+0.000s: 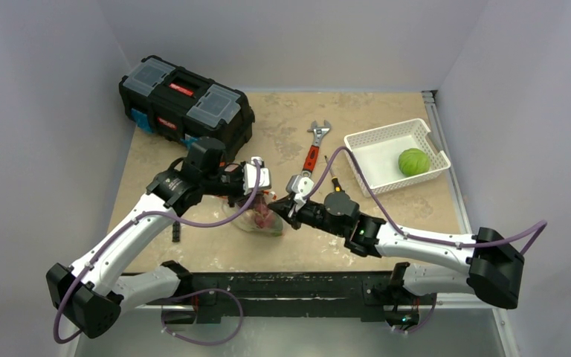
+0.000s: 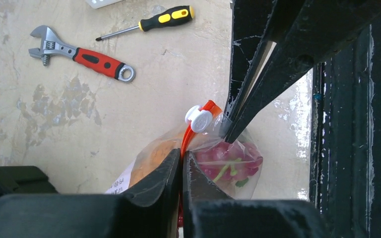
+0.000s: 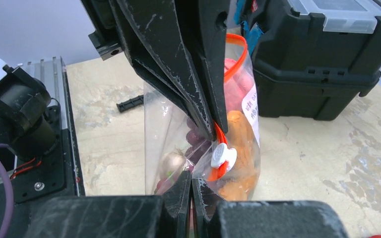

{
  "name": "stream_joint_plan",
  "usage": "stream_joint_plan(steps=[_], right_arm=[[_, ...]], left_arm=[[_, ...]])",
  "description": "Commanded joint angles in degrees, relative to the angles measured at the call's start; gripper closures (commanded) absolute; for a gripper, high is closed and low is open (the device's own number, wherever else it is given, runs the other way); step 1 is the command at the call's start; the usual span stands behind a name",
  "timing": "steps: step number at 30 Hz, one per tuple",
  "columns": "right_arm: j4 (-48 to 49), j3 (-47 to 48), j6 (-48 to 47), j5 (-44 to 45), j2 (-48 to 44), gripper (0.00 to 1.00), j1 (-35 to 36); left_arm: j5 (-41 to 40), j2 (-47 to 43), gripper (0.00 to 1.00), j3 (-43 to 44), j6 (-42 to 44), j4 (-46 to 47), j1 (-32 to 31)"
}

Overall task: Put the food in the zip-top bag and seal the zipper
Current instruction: Zip the zipper food storage bag at the center of the board.

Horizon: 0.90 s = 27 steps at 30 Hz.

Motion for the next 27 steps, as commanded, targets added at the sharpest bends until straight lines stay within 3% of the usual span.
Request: stream_joint_plan(steps=[1,5,8,10,16,27], right_arm=[[-0.66,2.65,2.17,1.33,-1.94,0.99,0.05],[-4.28,3.68,7.41,4.68,-4.25,0.65,0.05],[-9.08,5.98,11.79,8.64,-6.25,0.48,0.04],[-14.49,9.45,15.11,11.41,-6.71,0.42,0.03],[-27.28,17.22,18.86,9.9,-6.13,0.42,-0.06],[-36.22,26.55,19.11,0.42,-0.11,0.61,-4.0]], left_arm=[[-0.11,-2.43,1.0,1.01,0.4,3.11,0.38],[0.05,-3.65,1.0,0.31,-0.14,4.11,0.37],[0.85,-4.19,1.0,0.13,-0.73,4.35,0.37],[1.23,-4.43,1.0,0.0,-1.2,4.68,0.38],[2.28,-4.22,1.0,0.18,-1.85,4.79,0.34],[1.74,-3.88,1.0,0.0,-1.86,4.51,-0.28]])
